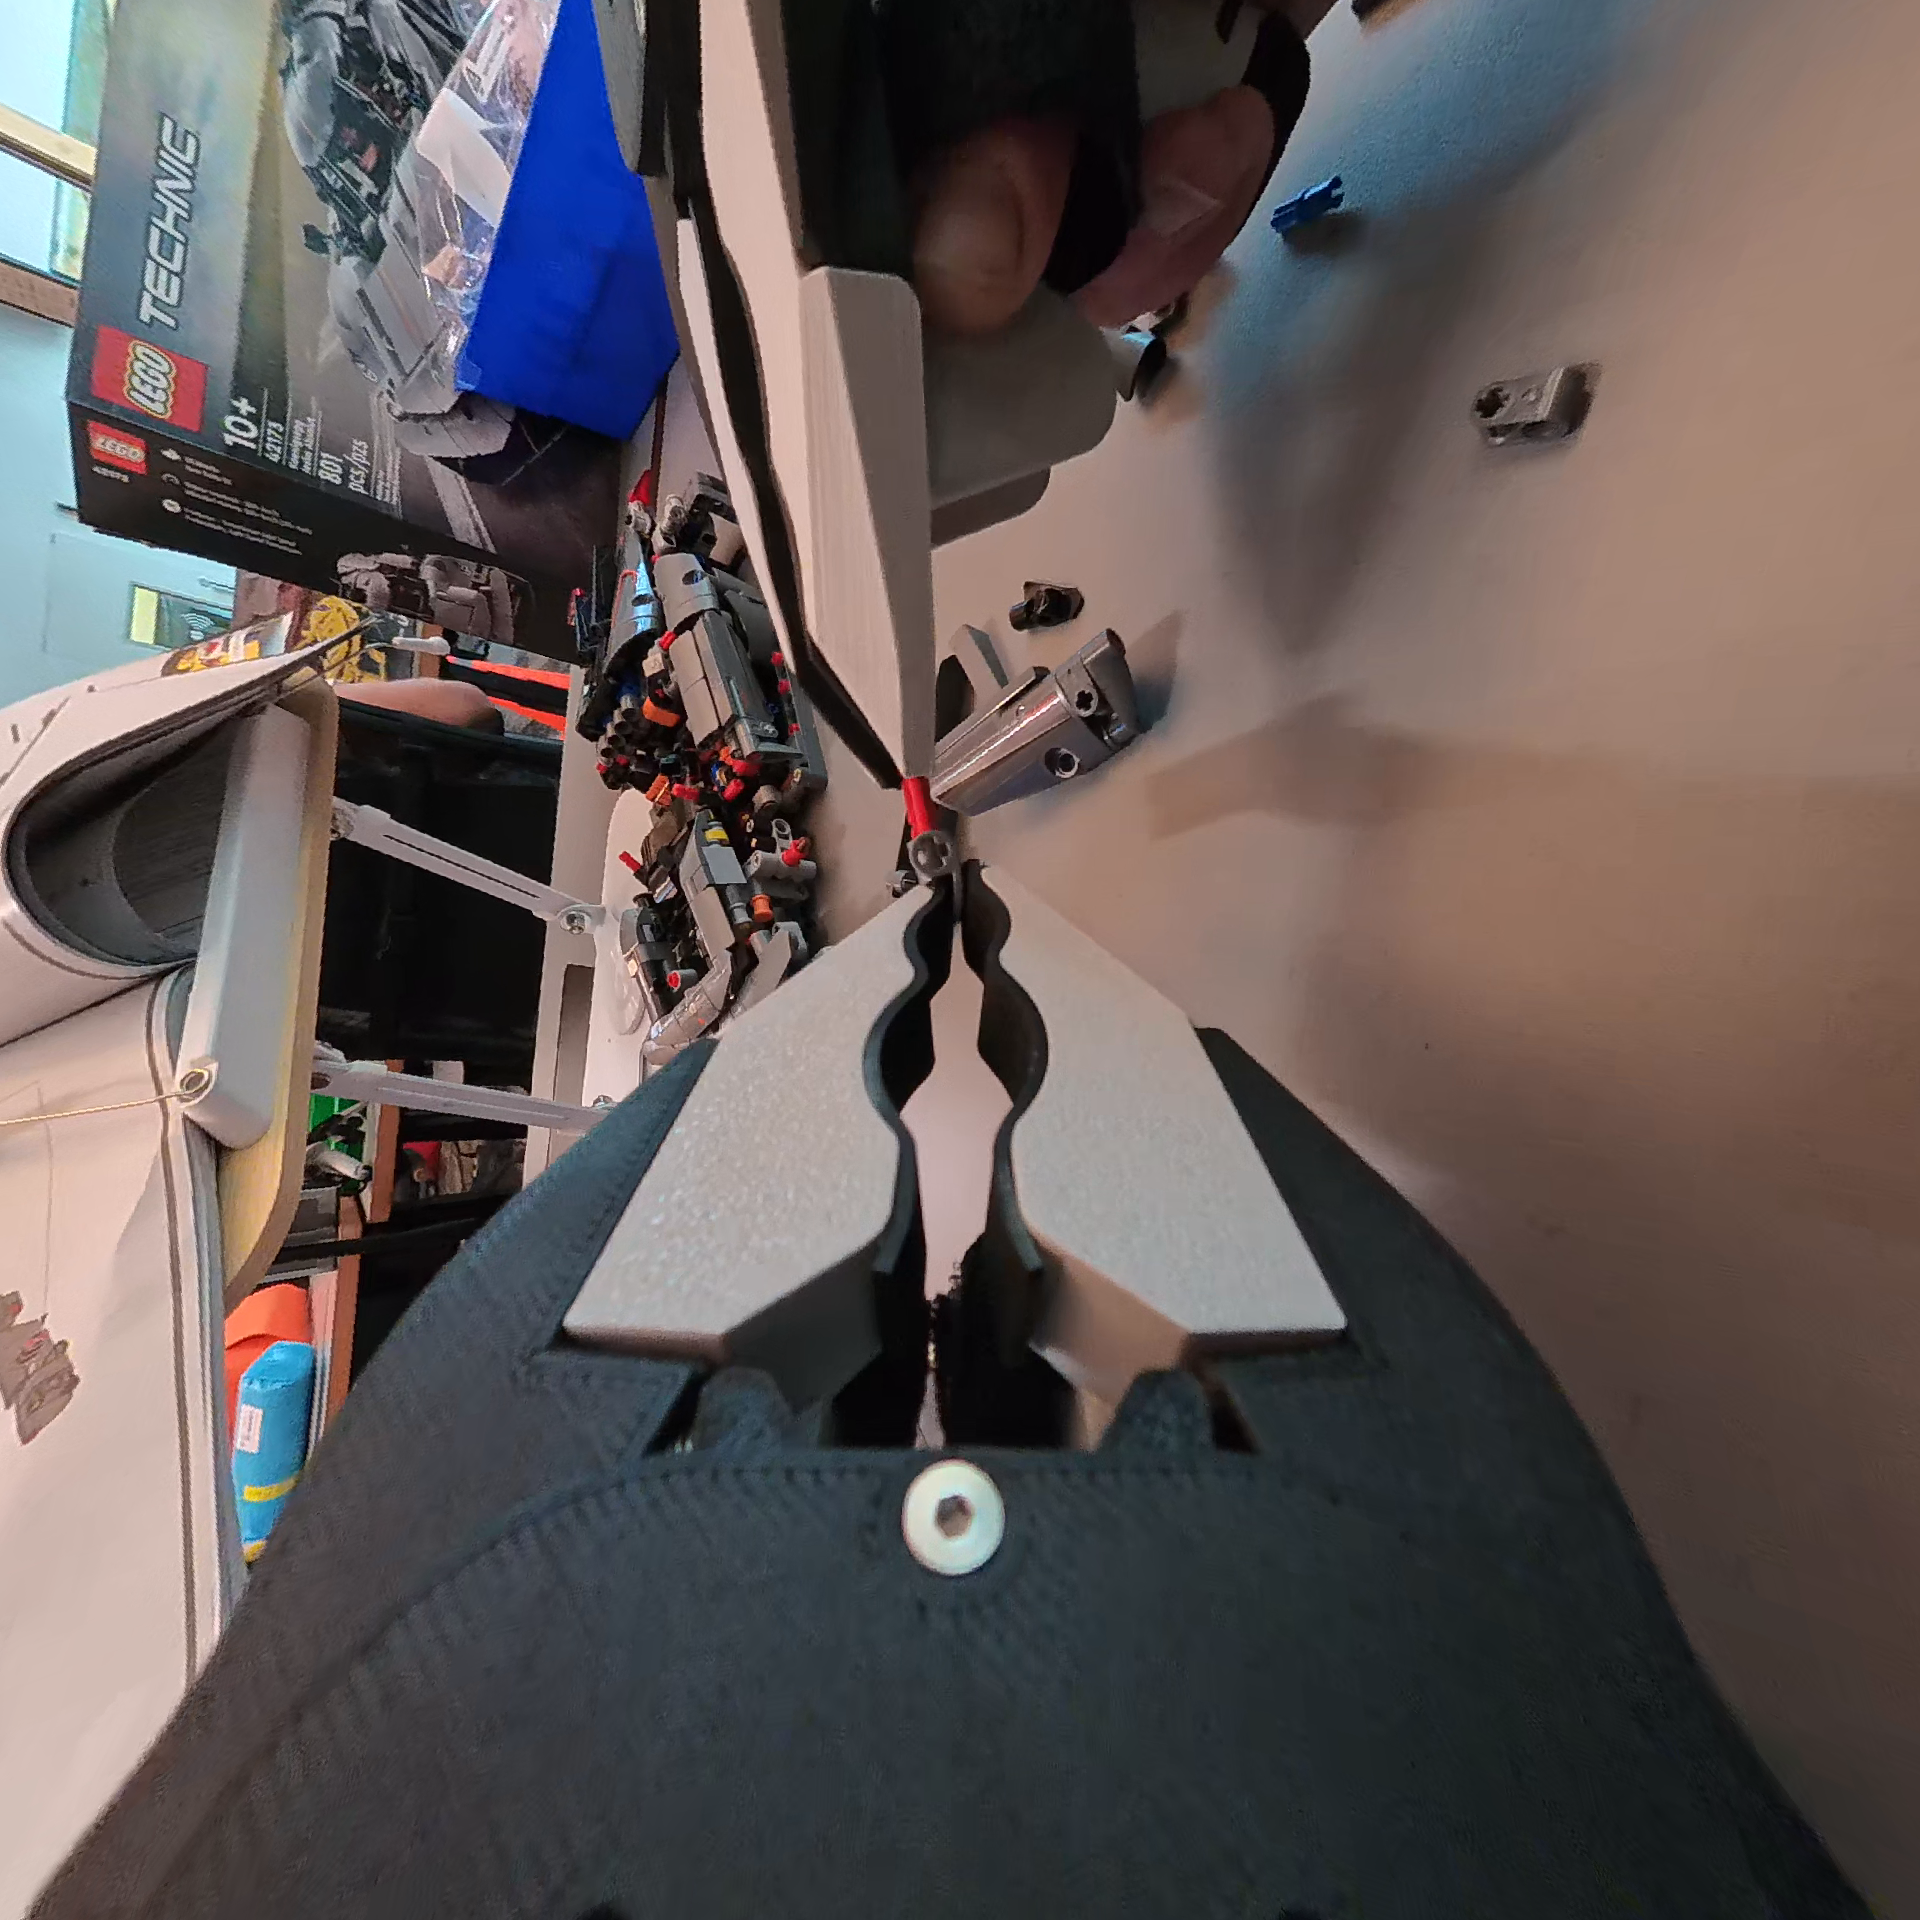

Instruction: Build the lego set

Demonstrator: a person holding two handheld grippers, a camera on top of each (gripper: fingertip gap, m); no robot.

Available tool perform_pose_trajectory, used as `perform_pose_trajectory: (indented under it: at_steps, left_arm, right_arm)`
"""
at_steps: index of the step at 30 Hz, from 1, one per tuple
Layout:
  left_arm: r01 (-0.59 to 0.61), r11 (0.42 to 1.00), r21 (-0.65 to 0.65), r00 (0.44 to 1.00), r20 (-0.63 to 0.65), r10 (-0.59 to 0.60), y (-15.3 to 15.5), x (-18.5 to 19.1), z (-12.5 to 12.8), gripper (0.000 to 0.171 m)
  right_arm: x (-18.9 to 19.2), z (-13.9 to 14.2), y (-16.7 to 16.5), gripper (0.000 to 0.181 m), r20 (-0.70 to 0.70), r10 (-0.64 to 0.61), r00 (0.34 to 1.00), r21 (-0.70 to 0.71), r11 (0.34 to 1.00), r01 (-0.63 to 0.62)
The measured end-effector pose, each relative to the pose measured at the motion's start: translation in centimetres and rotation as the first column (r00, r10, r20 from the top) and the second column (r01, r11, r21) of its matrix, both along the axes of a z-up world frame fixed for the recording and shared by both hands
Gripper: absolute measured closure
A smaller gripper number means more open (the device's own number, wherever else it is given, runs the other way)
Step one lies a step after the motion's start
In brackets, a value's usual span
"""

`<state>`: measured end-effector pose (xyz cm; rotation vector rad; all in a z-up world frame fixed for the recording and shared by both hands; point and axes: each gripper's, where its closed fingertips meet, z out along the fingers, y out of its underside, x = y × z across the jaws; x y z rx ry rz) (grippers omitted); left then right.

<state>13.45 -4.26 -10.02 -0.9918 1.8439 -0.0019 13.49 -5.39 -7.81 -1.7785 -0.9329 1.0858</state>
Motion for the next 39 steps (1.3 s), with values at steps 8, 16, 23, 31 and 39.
perform_pose_trajectory:
  at_steps: [8,16,23,31,39]
  left_arm:
    - [0.022,0.999,0.046,0.999,-0.044,-0.020,-0.1,-0.1,-0.2,0.171]
    - [0.040,0.998,0.052,0.998,-0.055,-0.037,-0.3,-0.1,-0.1,0.171]
    - [0.061,0.998,0.031,0.996,-0.060,-0.059,-0.7,-0.2,-0.1,0.171]
    - [0.089,0.996,0.032,0.993,-0.082,-0.086,-1.1,-0.2,-0.2,0.171]
    - [0.111,0.992,-0.056,0.993,-0.026,-0.112,-1.7,0.0,0.4,0.171]
  right_arm:
    - [-0.1,-0.3,-0.2,0.181,0.012,0.016,1.000,-0.009,1.000,-0.016]
    - [0.0,-0.1,-0.4,0.181,0.003,0.032,0.999,-0.005,0.999,-0.032]
    - [-0.2,0.0,-0.7,0.181,0.001,0.054,0.999,0.004,0.999,-0.054]
    - [-0.3,0.1,-1.1,0.181,-0.008,0.083,0.997,0.006,0.997,-0.083]
    - [-0.2,0.8,-1.5,0.181,-0.042,0.109,0.993,0.032,0.994,-0.108]
